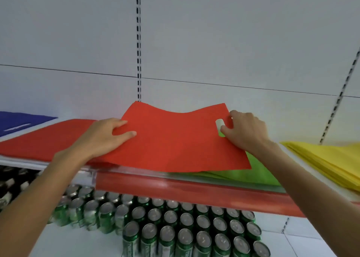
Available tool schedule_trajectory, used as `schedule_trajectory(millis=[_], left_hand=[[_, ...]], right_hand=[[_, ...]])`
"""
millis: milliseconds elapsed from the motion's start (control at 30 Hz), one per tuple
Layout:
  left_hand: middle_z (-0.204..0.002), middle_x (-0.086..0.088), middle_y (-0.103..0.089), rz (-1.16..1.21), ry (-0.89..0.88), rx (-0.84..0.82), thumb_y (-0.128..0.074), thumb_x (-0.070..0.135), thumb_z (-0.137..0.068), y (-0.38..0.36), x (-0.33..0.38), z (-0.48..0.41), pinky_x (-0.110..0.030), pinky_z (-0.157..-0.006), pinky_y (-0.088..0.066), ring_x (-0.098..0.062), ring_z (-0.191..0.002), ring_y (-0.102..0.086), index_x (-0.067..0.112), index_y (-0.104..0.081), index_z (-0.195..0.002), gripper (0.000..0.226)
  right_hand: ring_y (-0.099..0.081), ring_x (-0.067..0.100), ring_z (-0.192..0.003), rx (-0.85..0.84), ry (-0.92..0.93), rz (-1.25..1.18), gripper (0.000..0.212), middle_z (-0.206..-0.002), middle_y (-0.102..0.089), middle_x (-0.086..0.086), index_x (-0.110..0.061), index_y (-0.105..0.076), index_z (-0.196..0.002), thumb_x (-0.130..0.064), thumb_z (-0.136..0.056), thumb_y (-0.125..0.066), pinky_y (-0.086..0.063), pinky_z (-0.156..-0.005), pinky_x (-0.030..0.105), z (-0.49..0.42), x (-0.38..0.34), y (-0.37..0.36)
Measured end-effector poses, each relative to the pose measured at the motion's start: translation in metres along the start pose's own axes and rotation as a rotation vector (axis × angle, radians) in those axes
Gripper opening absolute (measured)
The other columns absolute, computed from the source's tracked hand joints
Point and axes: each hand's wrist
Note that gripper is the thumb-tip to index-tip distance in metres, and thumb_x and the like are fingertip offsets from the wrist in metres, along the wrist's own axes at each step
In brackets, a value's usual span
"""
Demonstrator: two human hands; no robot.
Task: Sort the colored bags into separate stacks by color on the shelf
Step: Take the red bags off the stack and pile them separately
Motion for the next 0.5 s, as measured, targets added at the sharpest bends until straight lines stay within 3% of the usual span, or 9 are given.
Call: schedule_trajectory(millis=[133, 500], left_hand=[[-0.141, -0.002, -0.046, 0.015, 0.087, 0.068, -0.060, 0.043, -0.084, 0.024, -0.064, 0.000, -0.028, -0.105, -0.029, -0.019, -0.130, -0.042, 0.015, -0.052, -0.133, 0.057], [-0.141, -0.005, -0.046, -0.025, 0.171, -0.038, -0.060, 0.040, -0.086, 0.087, -0.216, -0.027, -0.034, -0.105, -0.033, -0.023, -0.130, -0.041, 0.016, -0.048, -0.135, 0.056]], right_hand=[[-0.058, 0.035, -0.094, 0.047, 0.066, -0.033, 0.040, -0.101, -0.062, 0.014, -0.007, -0.055, -0.107, -0.042, -0.094, -0.042, -0.036, -0.071, 0.034, -0.010, -0.071, -0.011], [-0.057, 0.035, -0.100, -0.036, 0.037, -0.044, 0.037, -0.109, -0.061, 0.015, -0.007, -0.050, -0.107, -0.041, -0.096, -0.041, -0.036, -0.072, 0.036, -0.016, -0.238, -0.064]])
Point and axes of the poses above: each hand's wrist, its own z-axis away from the middle knuckle, its own y-axis out of the back of the hand, x = y × z
